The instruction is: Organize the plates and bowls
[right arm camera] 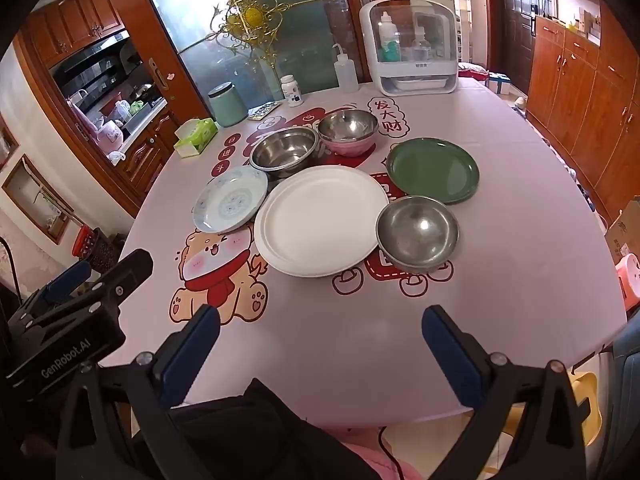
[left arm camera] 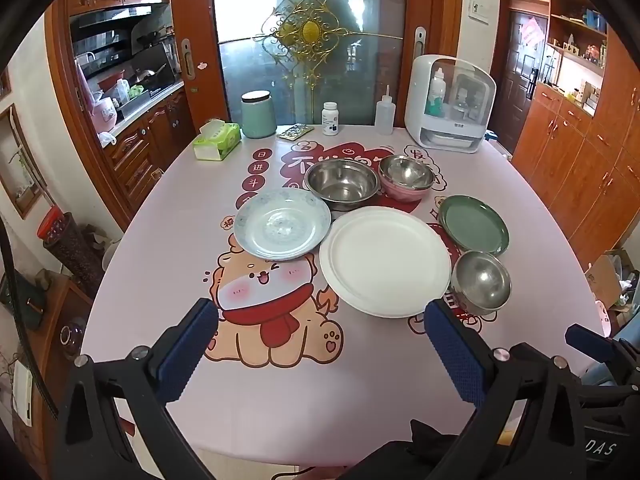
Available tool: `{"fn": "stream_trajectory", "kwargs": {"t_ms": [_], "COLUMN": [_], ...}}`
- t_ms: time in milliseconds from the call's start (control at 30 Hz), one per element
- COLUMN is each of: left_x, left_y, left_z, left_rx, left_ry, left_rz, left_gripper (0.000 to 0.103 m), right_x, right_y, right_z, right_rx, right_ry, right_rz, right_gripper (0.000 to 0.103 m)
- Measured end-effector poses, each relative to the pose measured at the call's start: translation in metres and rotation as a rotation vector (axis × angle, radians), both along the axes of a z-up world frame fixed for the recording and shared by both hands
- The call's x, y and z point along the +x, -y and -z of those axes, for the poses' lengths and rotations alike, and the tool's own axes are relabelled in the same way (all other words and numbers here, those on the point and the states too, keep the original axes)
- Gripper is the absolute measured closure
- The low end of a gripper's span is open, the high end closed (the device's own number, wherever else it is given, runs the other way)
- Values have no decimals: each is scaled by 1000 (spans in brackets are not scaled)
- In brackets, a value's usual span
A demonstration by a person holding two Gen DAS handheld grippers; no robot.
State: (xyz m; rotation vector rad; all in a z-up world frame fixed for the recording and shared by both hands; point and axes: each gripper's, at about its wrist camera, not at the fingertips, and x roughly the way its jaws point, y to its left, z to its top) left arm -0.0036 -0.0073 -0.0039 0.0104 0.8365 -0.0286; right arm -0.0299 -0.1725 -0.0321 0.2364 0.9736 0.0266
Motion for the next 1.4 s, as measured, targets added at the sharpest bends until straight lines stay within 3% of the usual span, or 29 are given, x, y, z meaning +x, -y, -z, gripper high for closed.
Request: {"fn": "stream_trajectory", "kwargs": {"t_ms": [533,1400], "left_x": [-2,6], "left_y": [-6,-18], "left_z": [0,44], "left_rx": [-30,-70], "left_ry": [-22,-175], "left_rz": [35,102], "left_gripper": [1,1], "right_x": [-6,-24], "right_y": [-1,-11], "right_z": [0,10], "right_rx": [-14,-8], "right_ry": [8,18], "right_rz": [2,87], "right_gripper": [2,2]}}
